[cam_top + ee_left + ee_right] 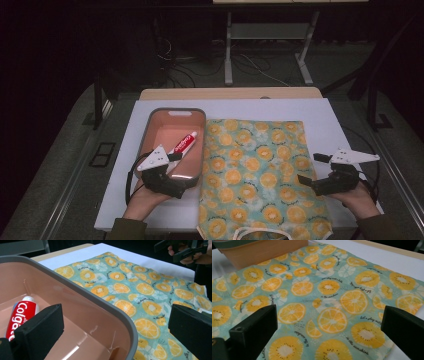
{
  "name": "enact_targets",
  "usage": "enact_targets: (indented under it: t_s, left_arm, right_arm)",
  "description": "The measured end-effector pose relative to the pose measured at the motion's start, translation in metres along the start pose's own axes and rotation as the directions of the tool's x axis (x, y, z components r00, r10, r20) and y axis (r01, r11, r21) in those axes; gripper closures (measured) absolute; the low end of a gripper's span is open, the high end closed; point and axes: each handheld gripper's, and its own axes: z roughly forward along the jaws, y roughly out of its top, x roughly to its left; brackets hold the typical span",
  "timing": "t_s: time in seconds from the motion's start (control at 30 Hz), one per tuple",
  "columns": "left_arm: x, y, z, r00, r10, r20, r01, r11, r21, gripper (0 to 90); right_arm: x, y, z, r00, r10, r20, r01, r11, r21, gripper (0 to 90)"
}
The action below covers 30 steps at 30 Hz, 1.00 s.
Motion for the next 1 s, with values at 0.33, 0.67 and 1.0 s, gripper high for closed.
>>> enact_targets:
  t_s: [0.33, 0.67, 1.0]
  left_arm:
    - [0.001, -0.002, -0.001, 1.0000, 0.000, -0.005, 0.000, 0.9998, 0.019, 0.0]
    - [0.000, -0.002, 0.002, 1.0000, 0.004, -0.003, -0.004, 0.9997, 0.023, 0.0]
    - [0.000, -0.001, 0.002, 1.0000, 0.005, -0.002, -0.005, 0.9997, 0.024, 0.0]
  right_arm:
    - [-0.007, 0.000, 0.006, 0.9998, 0.018, -0.012, -0.017, 0.999, 0.039, 0.6]
    - [-0.027, 0.010, 0.025, 0.9988, 0.027, 0.040, -0.031, 0.995, 0.100, 0.7]
    - [-0.067, 0.020, 0.051, 0.9914, 0.064, 0.114, -0.080, 0.987, 0.137, 13.9]
